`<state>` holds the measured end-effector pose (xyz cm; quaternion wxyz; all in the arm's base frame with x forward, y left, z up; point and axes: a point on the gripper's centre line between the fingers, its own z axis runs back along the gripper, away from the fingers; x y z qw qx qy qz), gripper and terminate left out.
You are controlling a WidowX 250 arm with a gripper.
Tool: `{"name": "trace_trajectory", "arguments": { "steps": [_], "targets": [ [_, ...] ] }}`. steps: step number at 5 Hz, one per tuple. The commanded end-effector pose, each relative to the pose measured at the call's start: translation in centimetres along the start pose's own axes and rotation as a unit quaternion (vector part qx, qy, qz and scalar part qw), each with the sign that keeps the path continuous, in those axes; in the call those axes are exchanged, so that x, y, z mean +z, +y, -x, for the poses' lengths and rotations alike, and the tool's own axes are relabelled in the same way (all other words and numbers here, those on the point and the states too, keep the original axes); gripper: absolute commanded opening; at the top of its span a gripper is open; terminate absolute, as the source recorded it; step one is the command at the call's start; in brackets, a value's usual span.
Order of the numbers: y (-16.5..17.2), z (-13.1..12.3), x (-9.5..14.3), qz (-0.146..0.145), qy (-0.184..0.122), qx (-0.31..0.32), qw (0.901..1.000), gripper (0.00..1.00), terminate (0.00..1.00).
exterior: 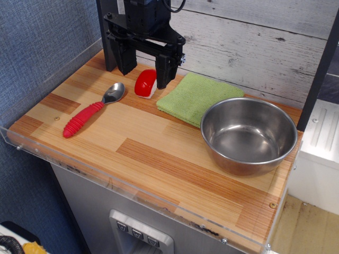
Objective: Put the sushi on top of the cloth.
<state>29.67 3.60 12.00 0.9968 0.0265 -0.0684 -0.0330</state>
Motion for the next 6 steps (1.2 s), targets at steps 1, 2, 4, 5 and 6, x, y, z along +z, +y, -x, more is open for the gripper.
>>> {"name": "trace_trajectory", "arguments": {
  "steps": [1,2,4,5,6],
  "targets": [
    [0.0,0.0,0.0,0.000,0.000,0.000,1.0000,1.00,0.00],
    [1.6,-2.2,-1.6,-0.013,0.013,0.025,0.9995,1.00,0.00],
    [4.1,-4.6,-4.1,-0.034,-0.006,0.071,0.9968,1.00,0.00],
    [4.4,-4.9,-6.2,-0.022,0.007,0.074,0.9970,1.00,0.00],
    [5.4,-5.3,-7.5,-0.026,0.000,0.092,0.9955,1.00,0.00]
  ]
}}
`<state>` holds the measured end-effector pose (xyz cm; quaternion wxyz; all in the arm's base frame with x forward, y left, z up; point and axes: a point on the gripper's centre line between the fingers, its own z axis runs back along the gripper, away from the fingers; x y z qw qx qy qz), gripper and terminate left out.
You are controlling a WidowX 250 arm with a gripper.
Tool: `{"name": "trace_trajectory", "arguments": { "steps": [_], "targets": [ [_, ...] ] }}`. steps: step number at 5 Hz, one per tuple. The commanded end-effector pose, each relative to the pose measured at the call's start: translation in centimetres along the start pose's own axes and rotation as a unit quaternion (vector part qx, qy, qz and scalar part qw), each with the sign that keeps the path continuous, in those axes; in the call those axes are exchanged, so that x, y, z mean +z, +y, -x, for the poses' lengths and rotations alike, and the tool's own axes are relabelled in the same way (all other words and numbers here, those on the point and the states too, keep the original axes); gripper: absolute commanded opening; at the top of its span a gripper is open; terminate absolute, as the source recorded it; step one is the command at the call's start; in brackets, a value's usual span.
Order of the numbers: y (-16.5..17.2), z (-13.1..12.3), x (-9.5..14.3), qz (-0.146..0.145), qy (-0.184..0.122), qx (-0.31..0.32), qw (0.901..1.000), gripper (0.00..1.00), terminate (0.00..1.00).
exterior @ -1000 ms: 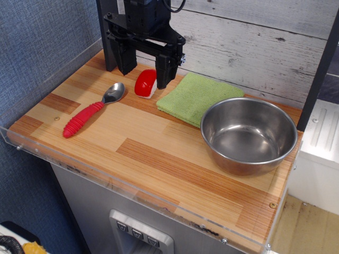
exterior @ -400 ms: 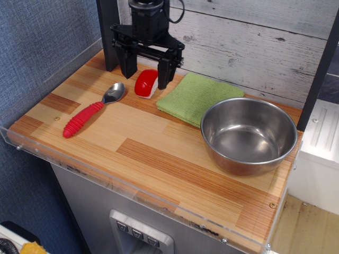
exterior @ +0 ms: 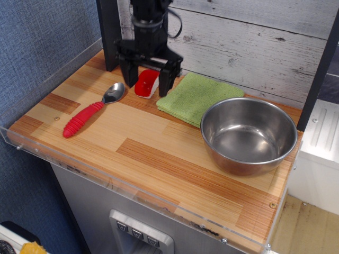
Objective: Put the sushi on top of the cloth.
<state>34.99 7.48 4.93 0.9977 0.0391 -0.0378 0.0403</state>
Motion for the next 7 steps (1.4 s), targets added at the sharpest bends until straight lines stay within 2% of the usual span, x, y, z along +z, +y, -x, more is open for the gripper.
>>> {"name": "trace_trajectory", "arguments": {
  "steps": [1,3,4,5,6,7],
  "targets": [
    [2.7,-2.4,-0.2,-0.005,-0.033,0.039,0.9987,1.00,0.00],
    [4.0,-4.0,-0.7,0.000,-0.039,0.063,0.9973,1.00,0.00],
    [4.1,-3.9,-1.0,0.003,-0.038,0.069,0.9969,0.00,0.00],
    [4.1,-3.6,-0.6,0.004,-0.042,0.070,0.9966,0.00,0.00],
    [4.3,-3.2,0.9,0.012,-0.059,0.080,0.9950,0.00,0.00],
    [3.5,-3.1,4.0,0.024,-0.084,0.075,0.9934,0.00,0.00]
  ]
}}
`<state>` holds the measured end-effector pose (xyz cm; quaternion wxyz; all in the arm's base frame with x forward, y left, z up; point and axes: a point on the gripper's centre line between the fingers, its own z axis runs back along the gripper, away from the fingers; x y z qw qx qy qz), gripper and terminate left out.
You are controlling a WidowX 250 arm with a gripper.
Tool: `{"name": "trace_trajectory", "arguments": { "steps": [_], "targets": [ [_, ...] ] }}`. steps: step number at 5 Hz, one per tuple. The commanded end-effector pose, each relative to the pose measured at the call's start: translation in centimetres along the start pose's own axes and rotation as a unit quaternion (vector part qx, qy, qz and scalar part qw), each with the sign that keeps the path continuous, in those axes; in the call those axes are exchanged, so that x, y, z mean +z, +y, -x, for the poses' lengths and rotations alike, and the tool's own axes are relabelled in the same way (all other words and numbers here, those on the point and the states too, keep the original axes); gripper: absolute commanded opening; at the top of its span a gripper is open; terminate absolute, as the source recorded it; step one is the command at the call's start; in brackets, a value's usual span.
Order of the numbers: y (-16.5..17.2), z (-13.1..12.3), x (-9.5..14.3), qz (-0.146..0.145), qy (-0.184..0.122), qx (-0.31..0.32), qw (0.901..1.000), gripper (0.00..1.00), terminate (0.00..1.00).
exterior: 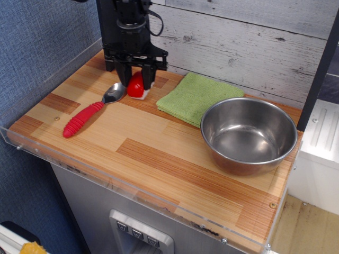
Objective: Put the sushi on top of the cloth.
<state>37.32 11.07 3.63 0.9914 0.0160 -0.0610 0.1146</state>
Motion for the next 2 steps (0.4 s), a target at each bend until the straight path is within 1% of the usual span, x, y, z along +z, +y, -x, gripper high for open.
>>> {"name": "trace_trajectory", "arguments": {
  "steps": [1,2],
  "targets": [
    [-2.9,-0.6,7.1,0.018,-0.081,-0.045,0.9956,0.00,0.00],
    [-6.1,-0.2,6.1,0.021,-0.070,-0.103,0.9920,0.00,0.00]
  ]
}}
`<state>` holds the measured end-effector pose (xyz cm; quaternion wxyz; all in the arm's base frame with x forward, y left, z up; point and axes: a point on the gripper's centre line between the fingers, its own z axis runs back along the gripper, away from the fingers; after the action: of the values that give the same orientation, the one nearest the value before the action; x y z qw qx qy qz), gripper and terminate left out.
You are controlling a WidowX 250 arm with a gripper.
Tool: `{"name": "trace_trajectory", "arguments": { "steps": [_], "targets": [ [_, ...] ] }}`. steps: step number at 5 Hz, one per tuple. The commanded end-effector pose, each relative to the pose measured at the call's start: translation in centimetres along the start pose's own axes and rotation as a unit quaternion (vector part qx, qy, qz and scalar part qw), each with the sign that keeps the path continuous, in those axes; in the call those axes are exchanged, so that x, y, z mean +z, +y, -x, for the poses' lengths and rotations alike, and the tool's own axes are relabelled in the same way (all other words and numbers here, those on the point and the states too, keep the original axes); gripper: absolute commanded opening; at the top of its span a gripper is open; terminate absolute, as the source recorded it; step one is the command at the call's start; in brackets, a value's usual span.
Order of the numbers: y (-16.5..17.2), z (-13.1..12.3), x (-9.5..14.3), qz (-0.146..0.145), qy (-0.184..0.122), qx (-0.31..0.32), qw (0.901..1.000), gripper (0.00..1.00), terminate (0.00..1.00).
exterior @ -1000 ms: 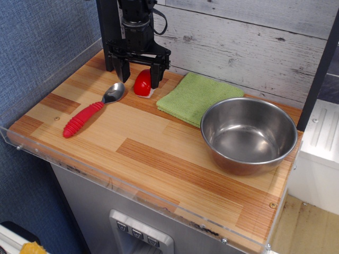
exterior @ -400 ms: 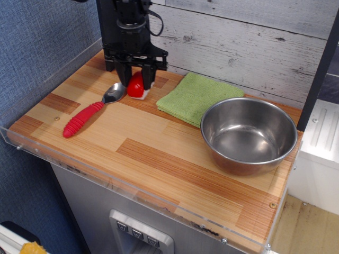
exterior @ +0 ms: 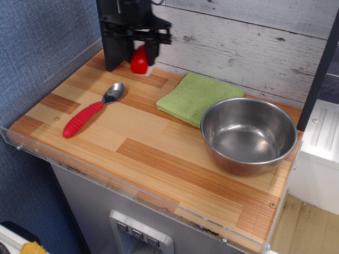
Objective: Put the sushi on top of the cloth.
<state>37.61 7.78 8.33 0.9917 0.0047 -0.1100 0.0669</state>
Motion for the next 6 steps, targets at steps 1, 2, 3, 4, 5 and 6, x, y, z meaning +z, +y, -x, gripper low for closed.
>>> {"name": "trace_trajectory", "arguments": {
  "steps": [1,2,3,4,5,6],
  "targets": [
    [-5.4,0.1,-0.1,0.001,-0.004,-0.095,0.9955,0.00,0.00],
    [-6.4,0.5,-0.9,-0.003,0.007,-0.105,0.9945,0.00,0.00],
    [-6.3,1.0,-1.9,-0.006,0.022,-0.099,0.9949,0.00,0.00],
    [-5.7,1.0,-2.4,-0.003,0.035,-0.093,0.9950,1.00,0.00],
    [-5.5,0.9,-2.0,0.003,0.033,-0.090,0.9954,1.00,0.00],
    [-4.9,1.1,0.6,0.006,0.014,-0.076,0.9970,1.00,0.00]
  ]
}}
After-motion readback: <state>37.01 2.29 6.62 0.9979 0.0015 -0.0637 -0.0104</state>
